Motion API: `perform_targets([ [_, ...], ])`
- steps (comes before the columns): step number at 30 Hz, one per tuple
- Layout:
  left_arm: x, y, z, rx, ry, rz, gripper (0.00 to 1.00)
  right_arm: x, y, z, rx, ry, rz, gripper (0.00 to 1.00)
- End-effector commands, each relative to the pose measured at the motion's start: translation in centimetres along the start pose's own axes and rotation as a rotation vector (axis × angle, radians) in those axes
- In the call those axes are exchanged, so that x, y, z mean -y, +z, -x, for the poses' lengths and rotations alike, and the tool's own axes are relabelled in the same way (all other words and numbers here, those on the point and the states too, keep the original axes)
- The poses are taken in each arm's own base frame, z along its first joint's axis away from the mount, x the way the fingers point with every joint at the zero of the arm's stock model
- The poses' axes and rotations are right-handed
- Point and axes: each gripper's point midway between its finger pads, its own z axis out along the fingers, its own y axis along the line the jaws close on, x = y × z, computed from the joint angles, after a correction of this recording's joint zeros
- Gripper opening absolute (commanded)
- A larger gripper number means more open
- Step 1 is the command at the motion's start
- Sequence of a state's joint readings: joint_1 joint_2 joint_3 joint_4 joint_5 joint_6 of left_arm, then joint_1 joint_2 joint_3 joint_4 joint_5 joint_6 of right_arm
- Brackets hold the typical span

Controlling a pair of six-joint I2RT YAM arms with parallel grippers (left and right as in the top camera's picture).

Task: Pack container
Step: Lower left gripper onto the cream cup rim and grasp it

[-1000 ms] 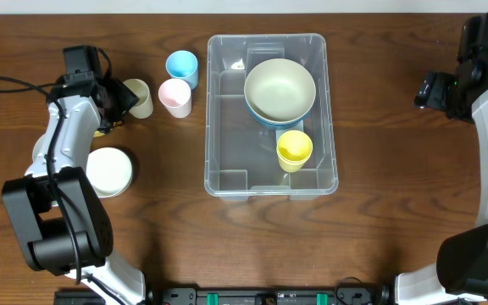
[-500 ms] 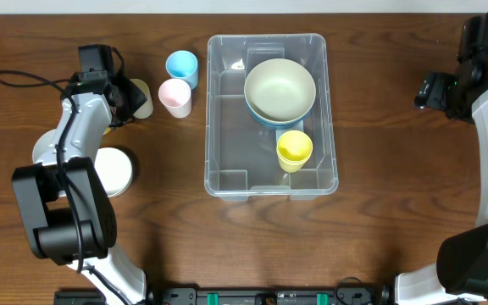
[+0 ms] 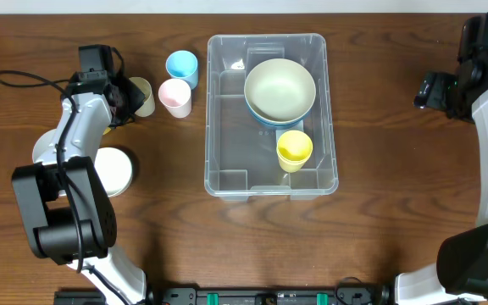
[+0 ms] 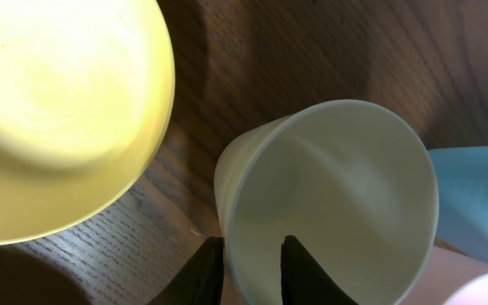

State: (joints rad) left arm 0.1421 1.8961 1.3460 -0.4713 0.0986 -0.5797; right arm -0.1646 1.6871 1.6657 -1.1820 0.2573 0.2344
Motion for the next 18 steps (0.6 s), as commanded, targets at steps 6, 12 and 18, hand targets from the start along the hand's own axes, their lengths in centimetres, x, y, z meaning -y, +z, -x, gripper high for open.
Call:
perform_targets([
  [6,-0.7,0.4,-0.4,-0.015,-0.002,0.02,0.18,0.3,-0.9,0.5,0.028,0.028,0.005,0.99],
  [12,-1.5,0.3,0.1,-0.012,-0.022,0.03,0.13,0.3,-0.9,0.5,0.028,0.028,0.005,0.99],
  [18,-2.6,0.2,0.7,-0.01,-0.008,0.042,0.08,0.3,-0.9,0.5,0.028,0.028,0.005,0.99],
])
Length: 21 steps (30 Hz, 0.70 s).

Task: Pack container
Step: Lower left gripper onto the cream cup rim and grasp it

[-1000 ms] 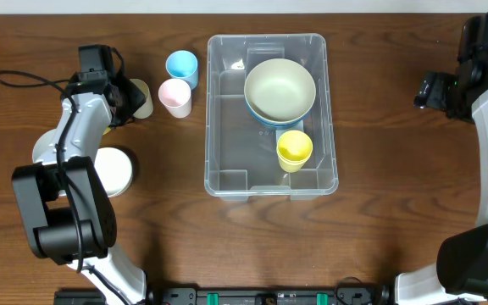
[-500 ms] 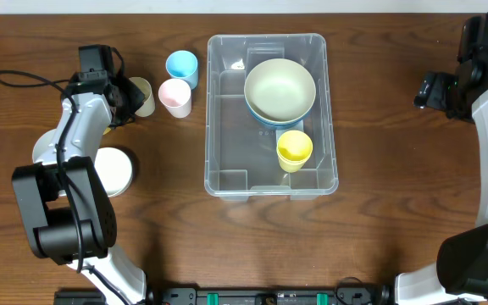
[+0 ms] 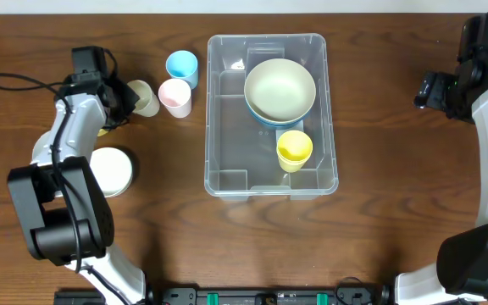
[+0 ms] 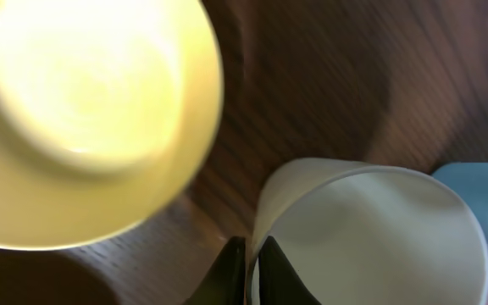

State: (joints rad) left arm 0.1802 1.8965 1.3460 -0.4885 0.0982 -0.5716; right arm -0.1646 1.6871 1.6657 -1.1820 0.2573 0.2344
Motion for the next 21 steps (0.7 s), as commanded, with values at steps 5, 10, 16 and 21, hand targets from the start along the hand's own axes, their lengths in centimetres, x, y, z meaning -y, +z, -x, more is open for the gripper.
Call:
perform_targets([
  [5,-1.4,0.1,0.6,0.003,0.019,0.02,0.06,0.3,-0.9,0.5,0.028,0.028,0.005,0.99],
  [10,-1.2,-0.5,0.9,0.016,0.037,0.011,0.06,0.3,-0.9,0.5,0.028,0.028,0.005,0.99],
  [16,-1.0,-1.3,1.0,0.024,0.038,0.002,0.06,0.3,-0.9,0.5,0.028,0.028,0.005,0.99],
  [21,0.0,-4.1,2.1,0.085,0.041,-0.039,0.06,0.3,-0.9,0.5,0.028,0.028,0.005,0.99],
])
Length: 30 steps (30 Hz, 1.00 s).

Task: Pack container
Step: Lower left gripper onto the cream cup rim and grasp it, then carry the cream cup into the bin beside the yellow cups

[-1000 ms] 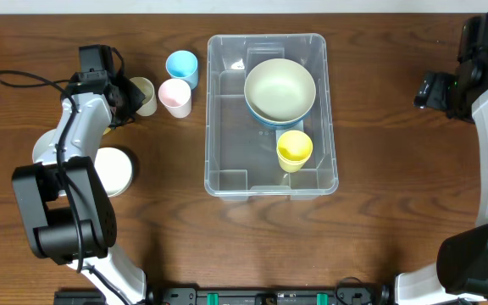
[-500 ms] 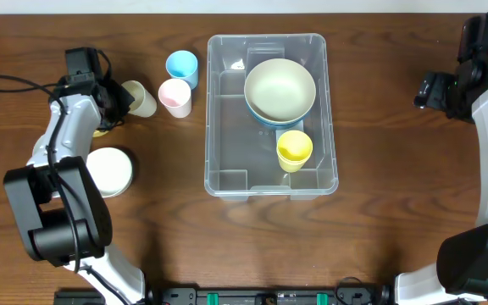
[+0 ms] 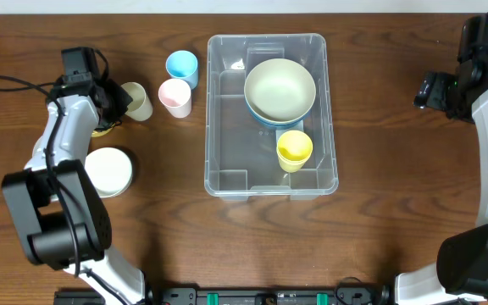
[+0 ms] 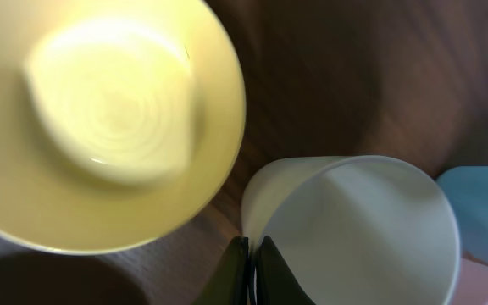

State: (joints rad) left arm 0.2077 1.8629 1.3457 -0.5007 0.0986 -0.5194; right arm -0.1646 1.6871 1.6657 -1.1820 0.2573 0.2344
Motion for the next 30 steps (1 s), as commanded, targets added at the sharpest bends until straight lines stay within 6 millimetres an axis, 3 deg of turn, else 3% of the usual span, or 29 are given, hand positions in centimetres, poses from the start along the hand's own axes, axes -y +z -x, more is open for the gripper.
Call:
perform_targets([
  [1,0.9,-3.6,1.5,0.077,0.014,-0.046,0.06,0.3,-0.9,0.5,0.028,0.028,0.005,0.99],
  [7,1.6,-8.5,2.1,0.144,0.031,-0.089,0.06,0.3,-0.9,0.5,0.027,0.028,0.005,0.99],
  [12,2.3,-13.8,0.6,0.152,0.048,-0.151,0.06,0.3,-0.9,0.5,0.028,0.028,0.005,0.99],
  [16,4.0,-18.4,-2.8,0.117,0.12,-0.255,0.06,0.3,-0.9,0.5,0.028,0.028,0.005,0.99],
  [21,5.9,-22.3,-8.1,0.059,0.233,-0.329,0.06,0.3,-0.9,0.5,0.028,0.028,0.005,0.99],
  [25,7.3,-23.4,-12.3,-0.016,0.337,-0.36,0.06,0.3,-0.9,0.5,0.028,0.028,0.005,0.99],
  [30,8.5,-23.1,-16.5,-0.122,0.446,-0.359,0.06,0.3,-0.9,0.5,0.028,0.028,0.005,0.99],
])
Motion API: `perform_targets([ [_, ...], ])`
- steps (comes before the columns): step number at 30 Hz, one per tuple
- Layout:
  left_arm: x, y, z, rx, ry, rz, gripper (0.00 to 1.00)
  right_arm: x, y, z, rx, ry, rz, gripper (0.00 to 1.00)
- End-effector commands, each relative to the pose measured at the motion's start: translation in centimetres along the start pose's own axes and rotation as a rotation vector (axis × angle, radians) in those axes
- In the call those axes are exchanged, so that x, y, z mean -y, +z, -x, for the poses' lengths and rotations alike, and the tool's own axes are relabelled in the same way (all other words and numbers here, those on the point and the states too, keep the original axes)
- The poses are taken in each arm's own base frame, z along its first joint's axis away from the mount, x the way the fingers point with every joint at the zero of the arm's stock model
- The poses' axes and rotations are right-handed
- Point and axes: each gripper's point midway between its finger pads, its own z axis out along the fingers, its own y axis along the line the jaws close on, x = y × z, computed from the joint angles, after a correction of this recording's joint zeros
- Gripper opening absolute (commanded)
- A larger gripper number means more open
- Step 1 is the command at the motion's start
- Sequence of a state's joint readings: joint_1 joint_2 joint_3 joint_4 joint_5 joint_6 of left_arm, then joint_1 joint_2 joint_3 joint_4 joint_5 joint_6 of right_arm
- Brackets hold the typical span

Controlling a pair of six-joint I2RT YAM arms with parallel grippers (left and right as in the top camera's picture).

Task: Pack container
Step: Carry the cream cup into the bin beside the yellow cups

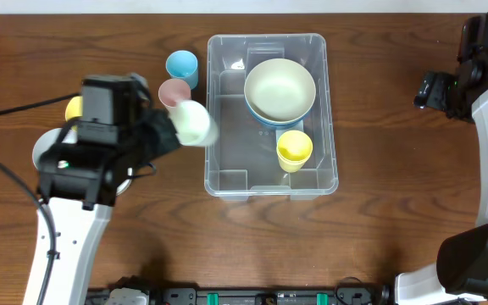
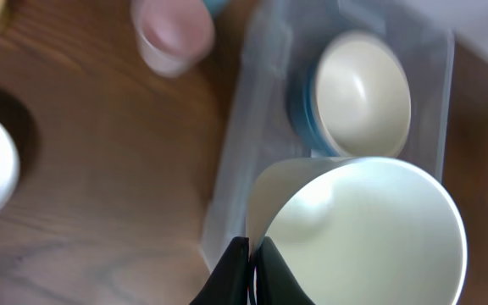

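Observation:
My left gripper [image 2: 249,252] is shut on the rim of a cream cup [image 1: 193,123], which hangs in the air at the left wall of the clear container [image 1: 227,178]. In the left wrist view the cream cup [image 2: 363,229] fills the lower right. Inside the container sit a cream bowl [image 1: 280,88] stacked in a blue one, and a yellow cup [image 1: 294,150]. A pink cup [image 1: 174,90] and a blue cup [image 1: 181,64] stand on the table to the container's left. My right gripper [image 1: 426,89] is far right; its fingers do not show clearly.
A white bowl [image 1: 42,148] and a yellow bowl [image 1: 74,108] lie at the left, partly under my left arm. The white bowl also shows at the left edge of the wrist view. A cable runs off left.
My left arm has lifted the cream cup off the table and carried it right, from beside the yellow bowl to the container's left wall. The right arm has not moved.
My left gripper first stood open astride the cream cup's rim, next to the yellow bowl. It then shut on the rim and held it there. Now the cup is off the table, raised beside the container, past the pink cup.

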State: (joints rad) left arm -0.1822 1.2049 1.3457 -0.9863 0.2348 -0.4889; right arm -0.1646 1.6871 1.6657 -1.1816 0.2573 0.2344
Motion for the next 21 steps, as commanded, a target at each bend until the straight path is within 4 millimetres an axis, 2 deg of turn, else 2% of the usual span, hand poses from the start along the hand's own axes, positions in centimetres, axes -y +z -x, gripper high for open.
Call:
perform_targets([
  [1,1.4,1.2,-2.1,-0.08,0.074,-0.013,0.06,0.3,-0.9,0.5,0.027,0.028,0.005,0.99],
  [10,4.2,5.1,-6.4,-0.252,0.193,-0.006,0.06,0.3,-0.9,0.5,0.027,0.028,0.005,0.99],
  [21,4.6,10.1,-9.8,-0.403,0.254,0.07,0.06,0.3,-0.9,0.5,0.027,0.028,0.005,0.99],
])
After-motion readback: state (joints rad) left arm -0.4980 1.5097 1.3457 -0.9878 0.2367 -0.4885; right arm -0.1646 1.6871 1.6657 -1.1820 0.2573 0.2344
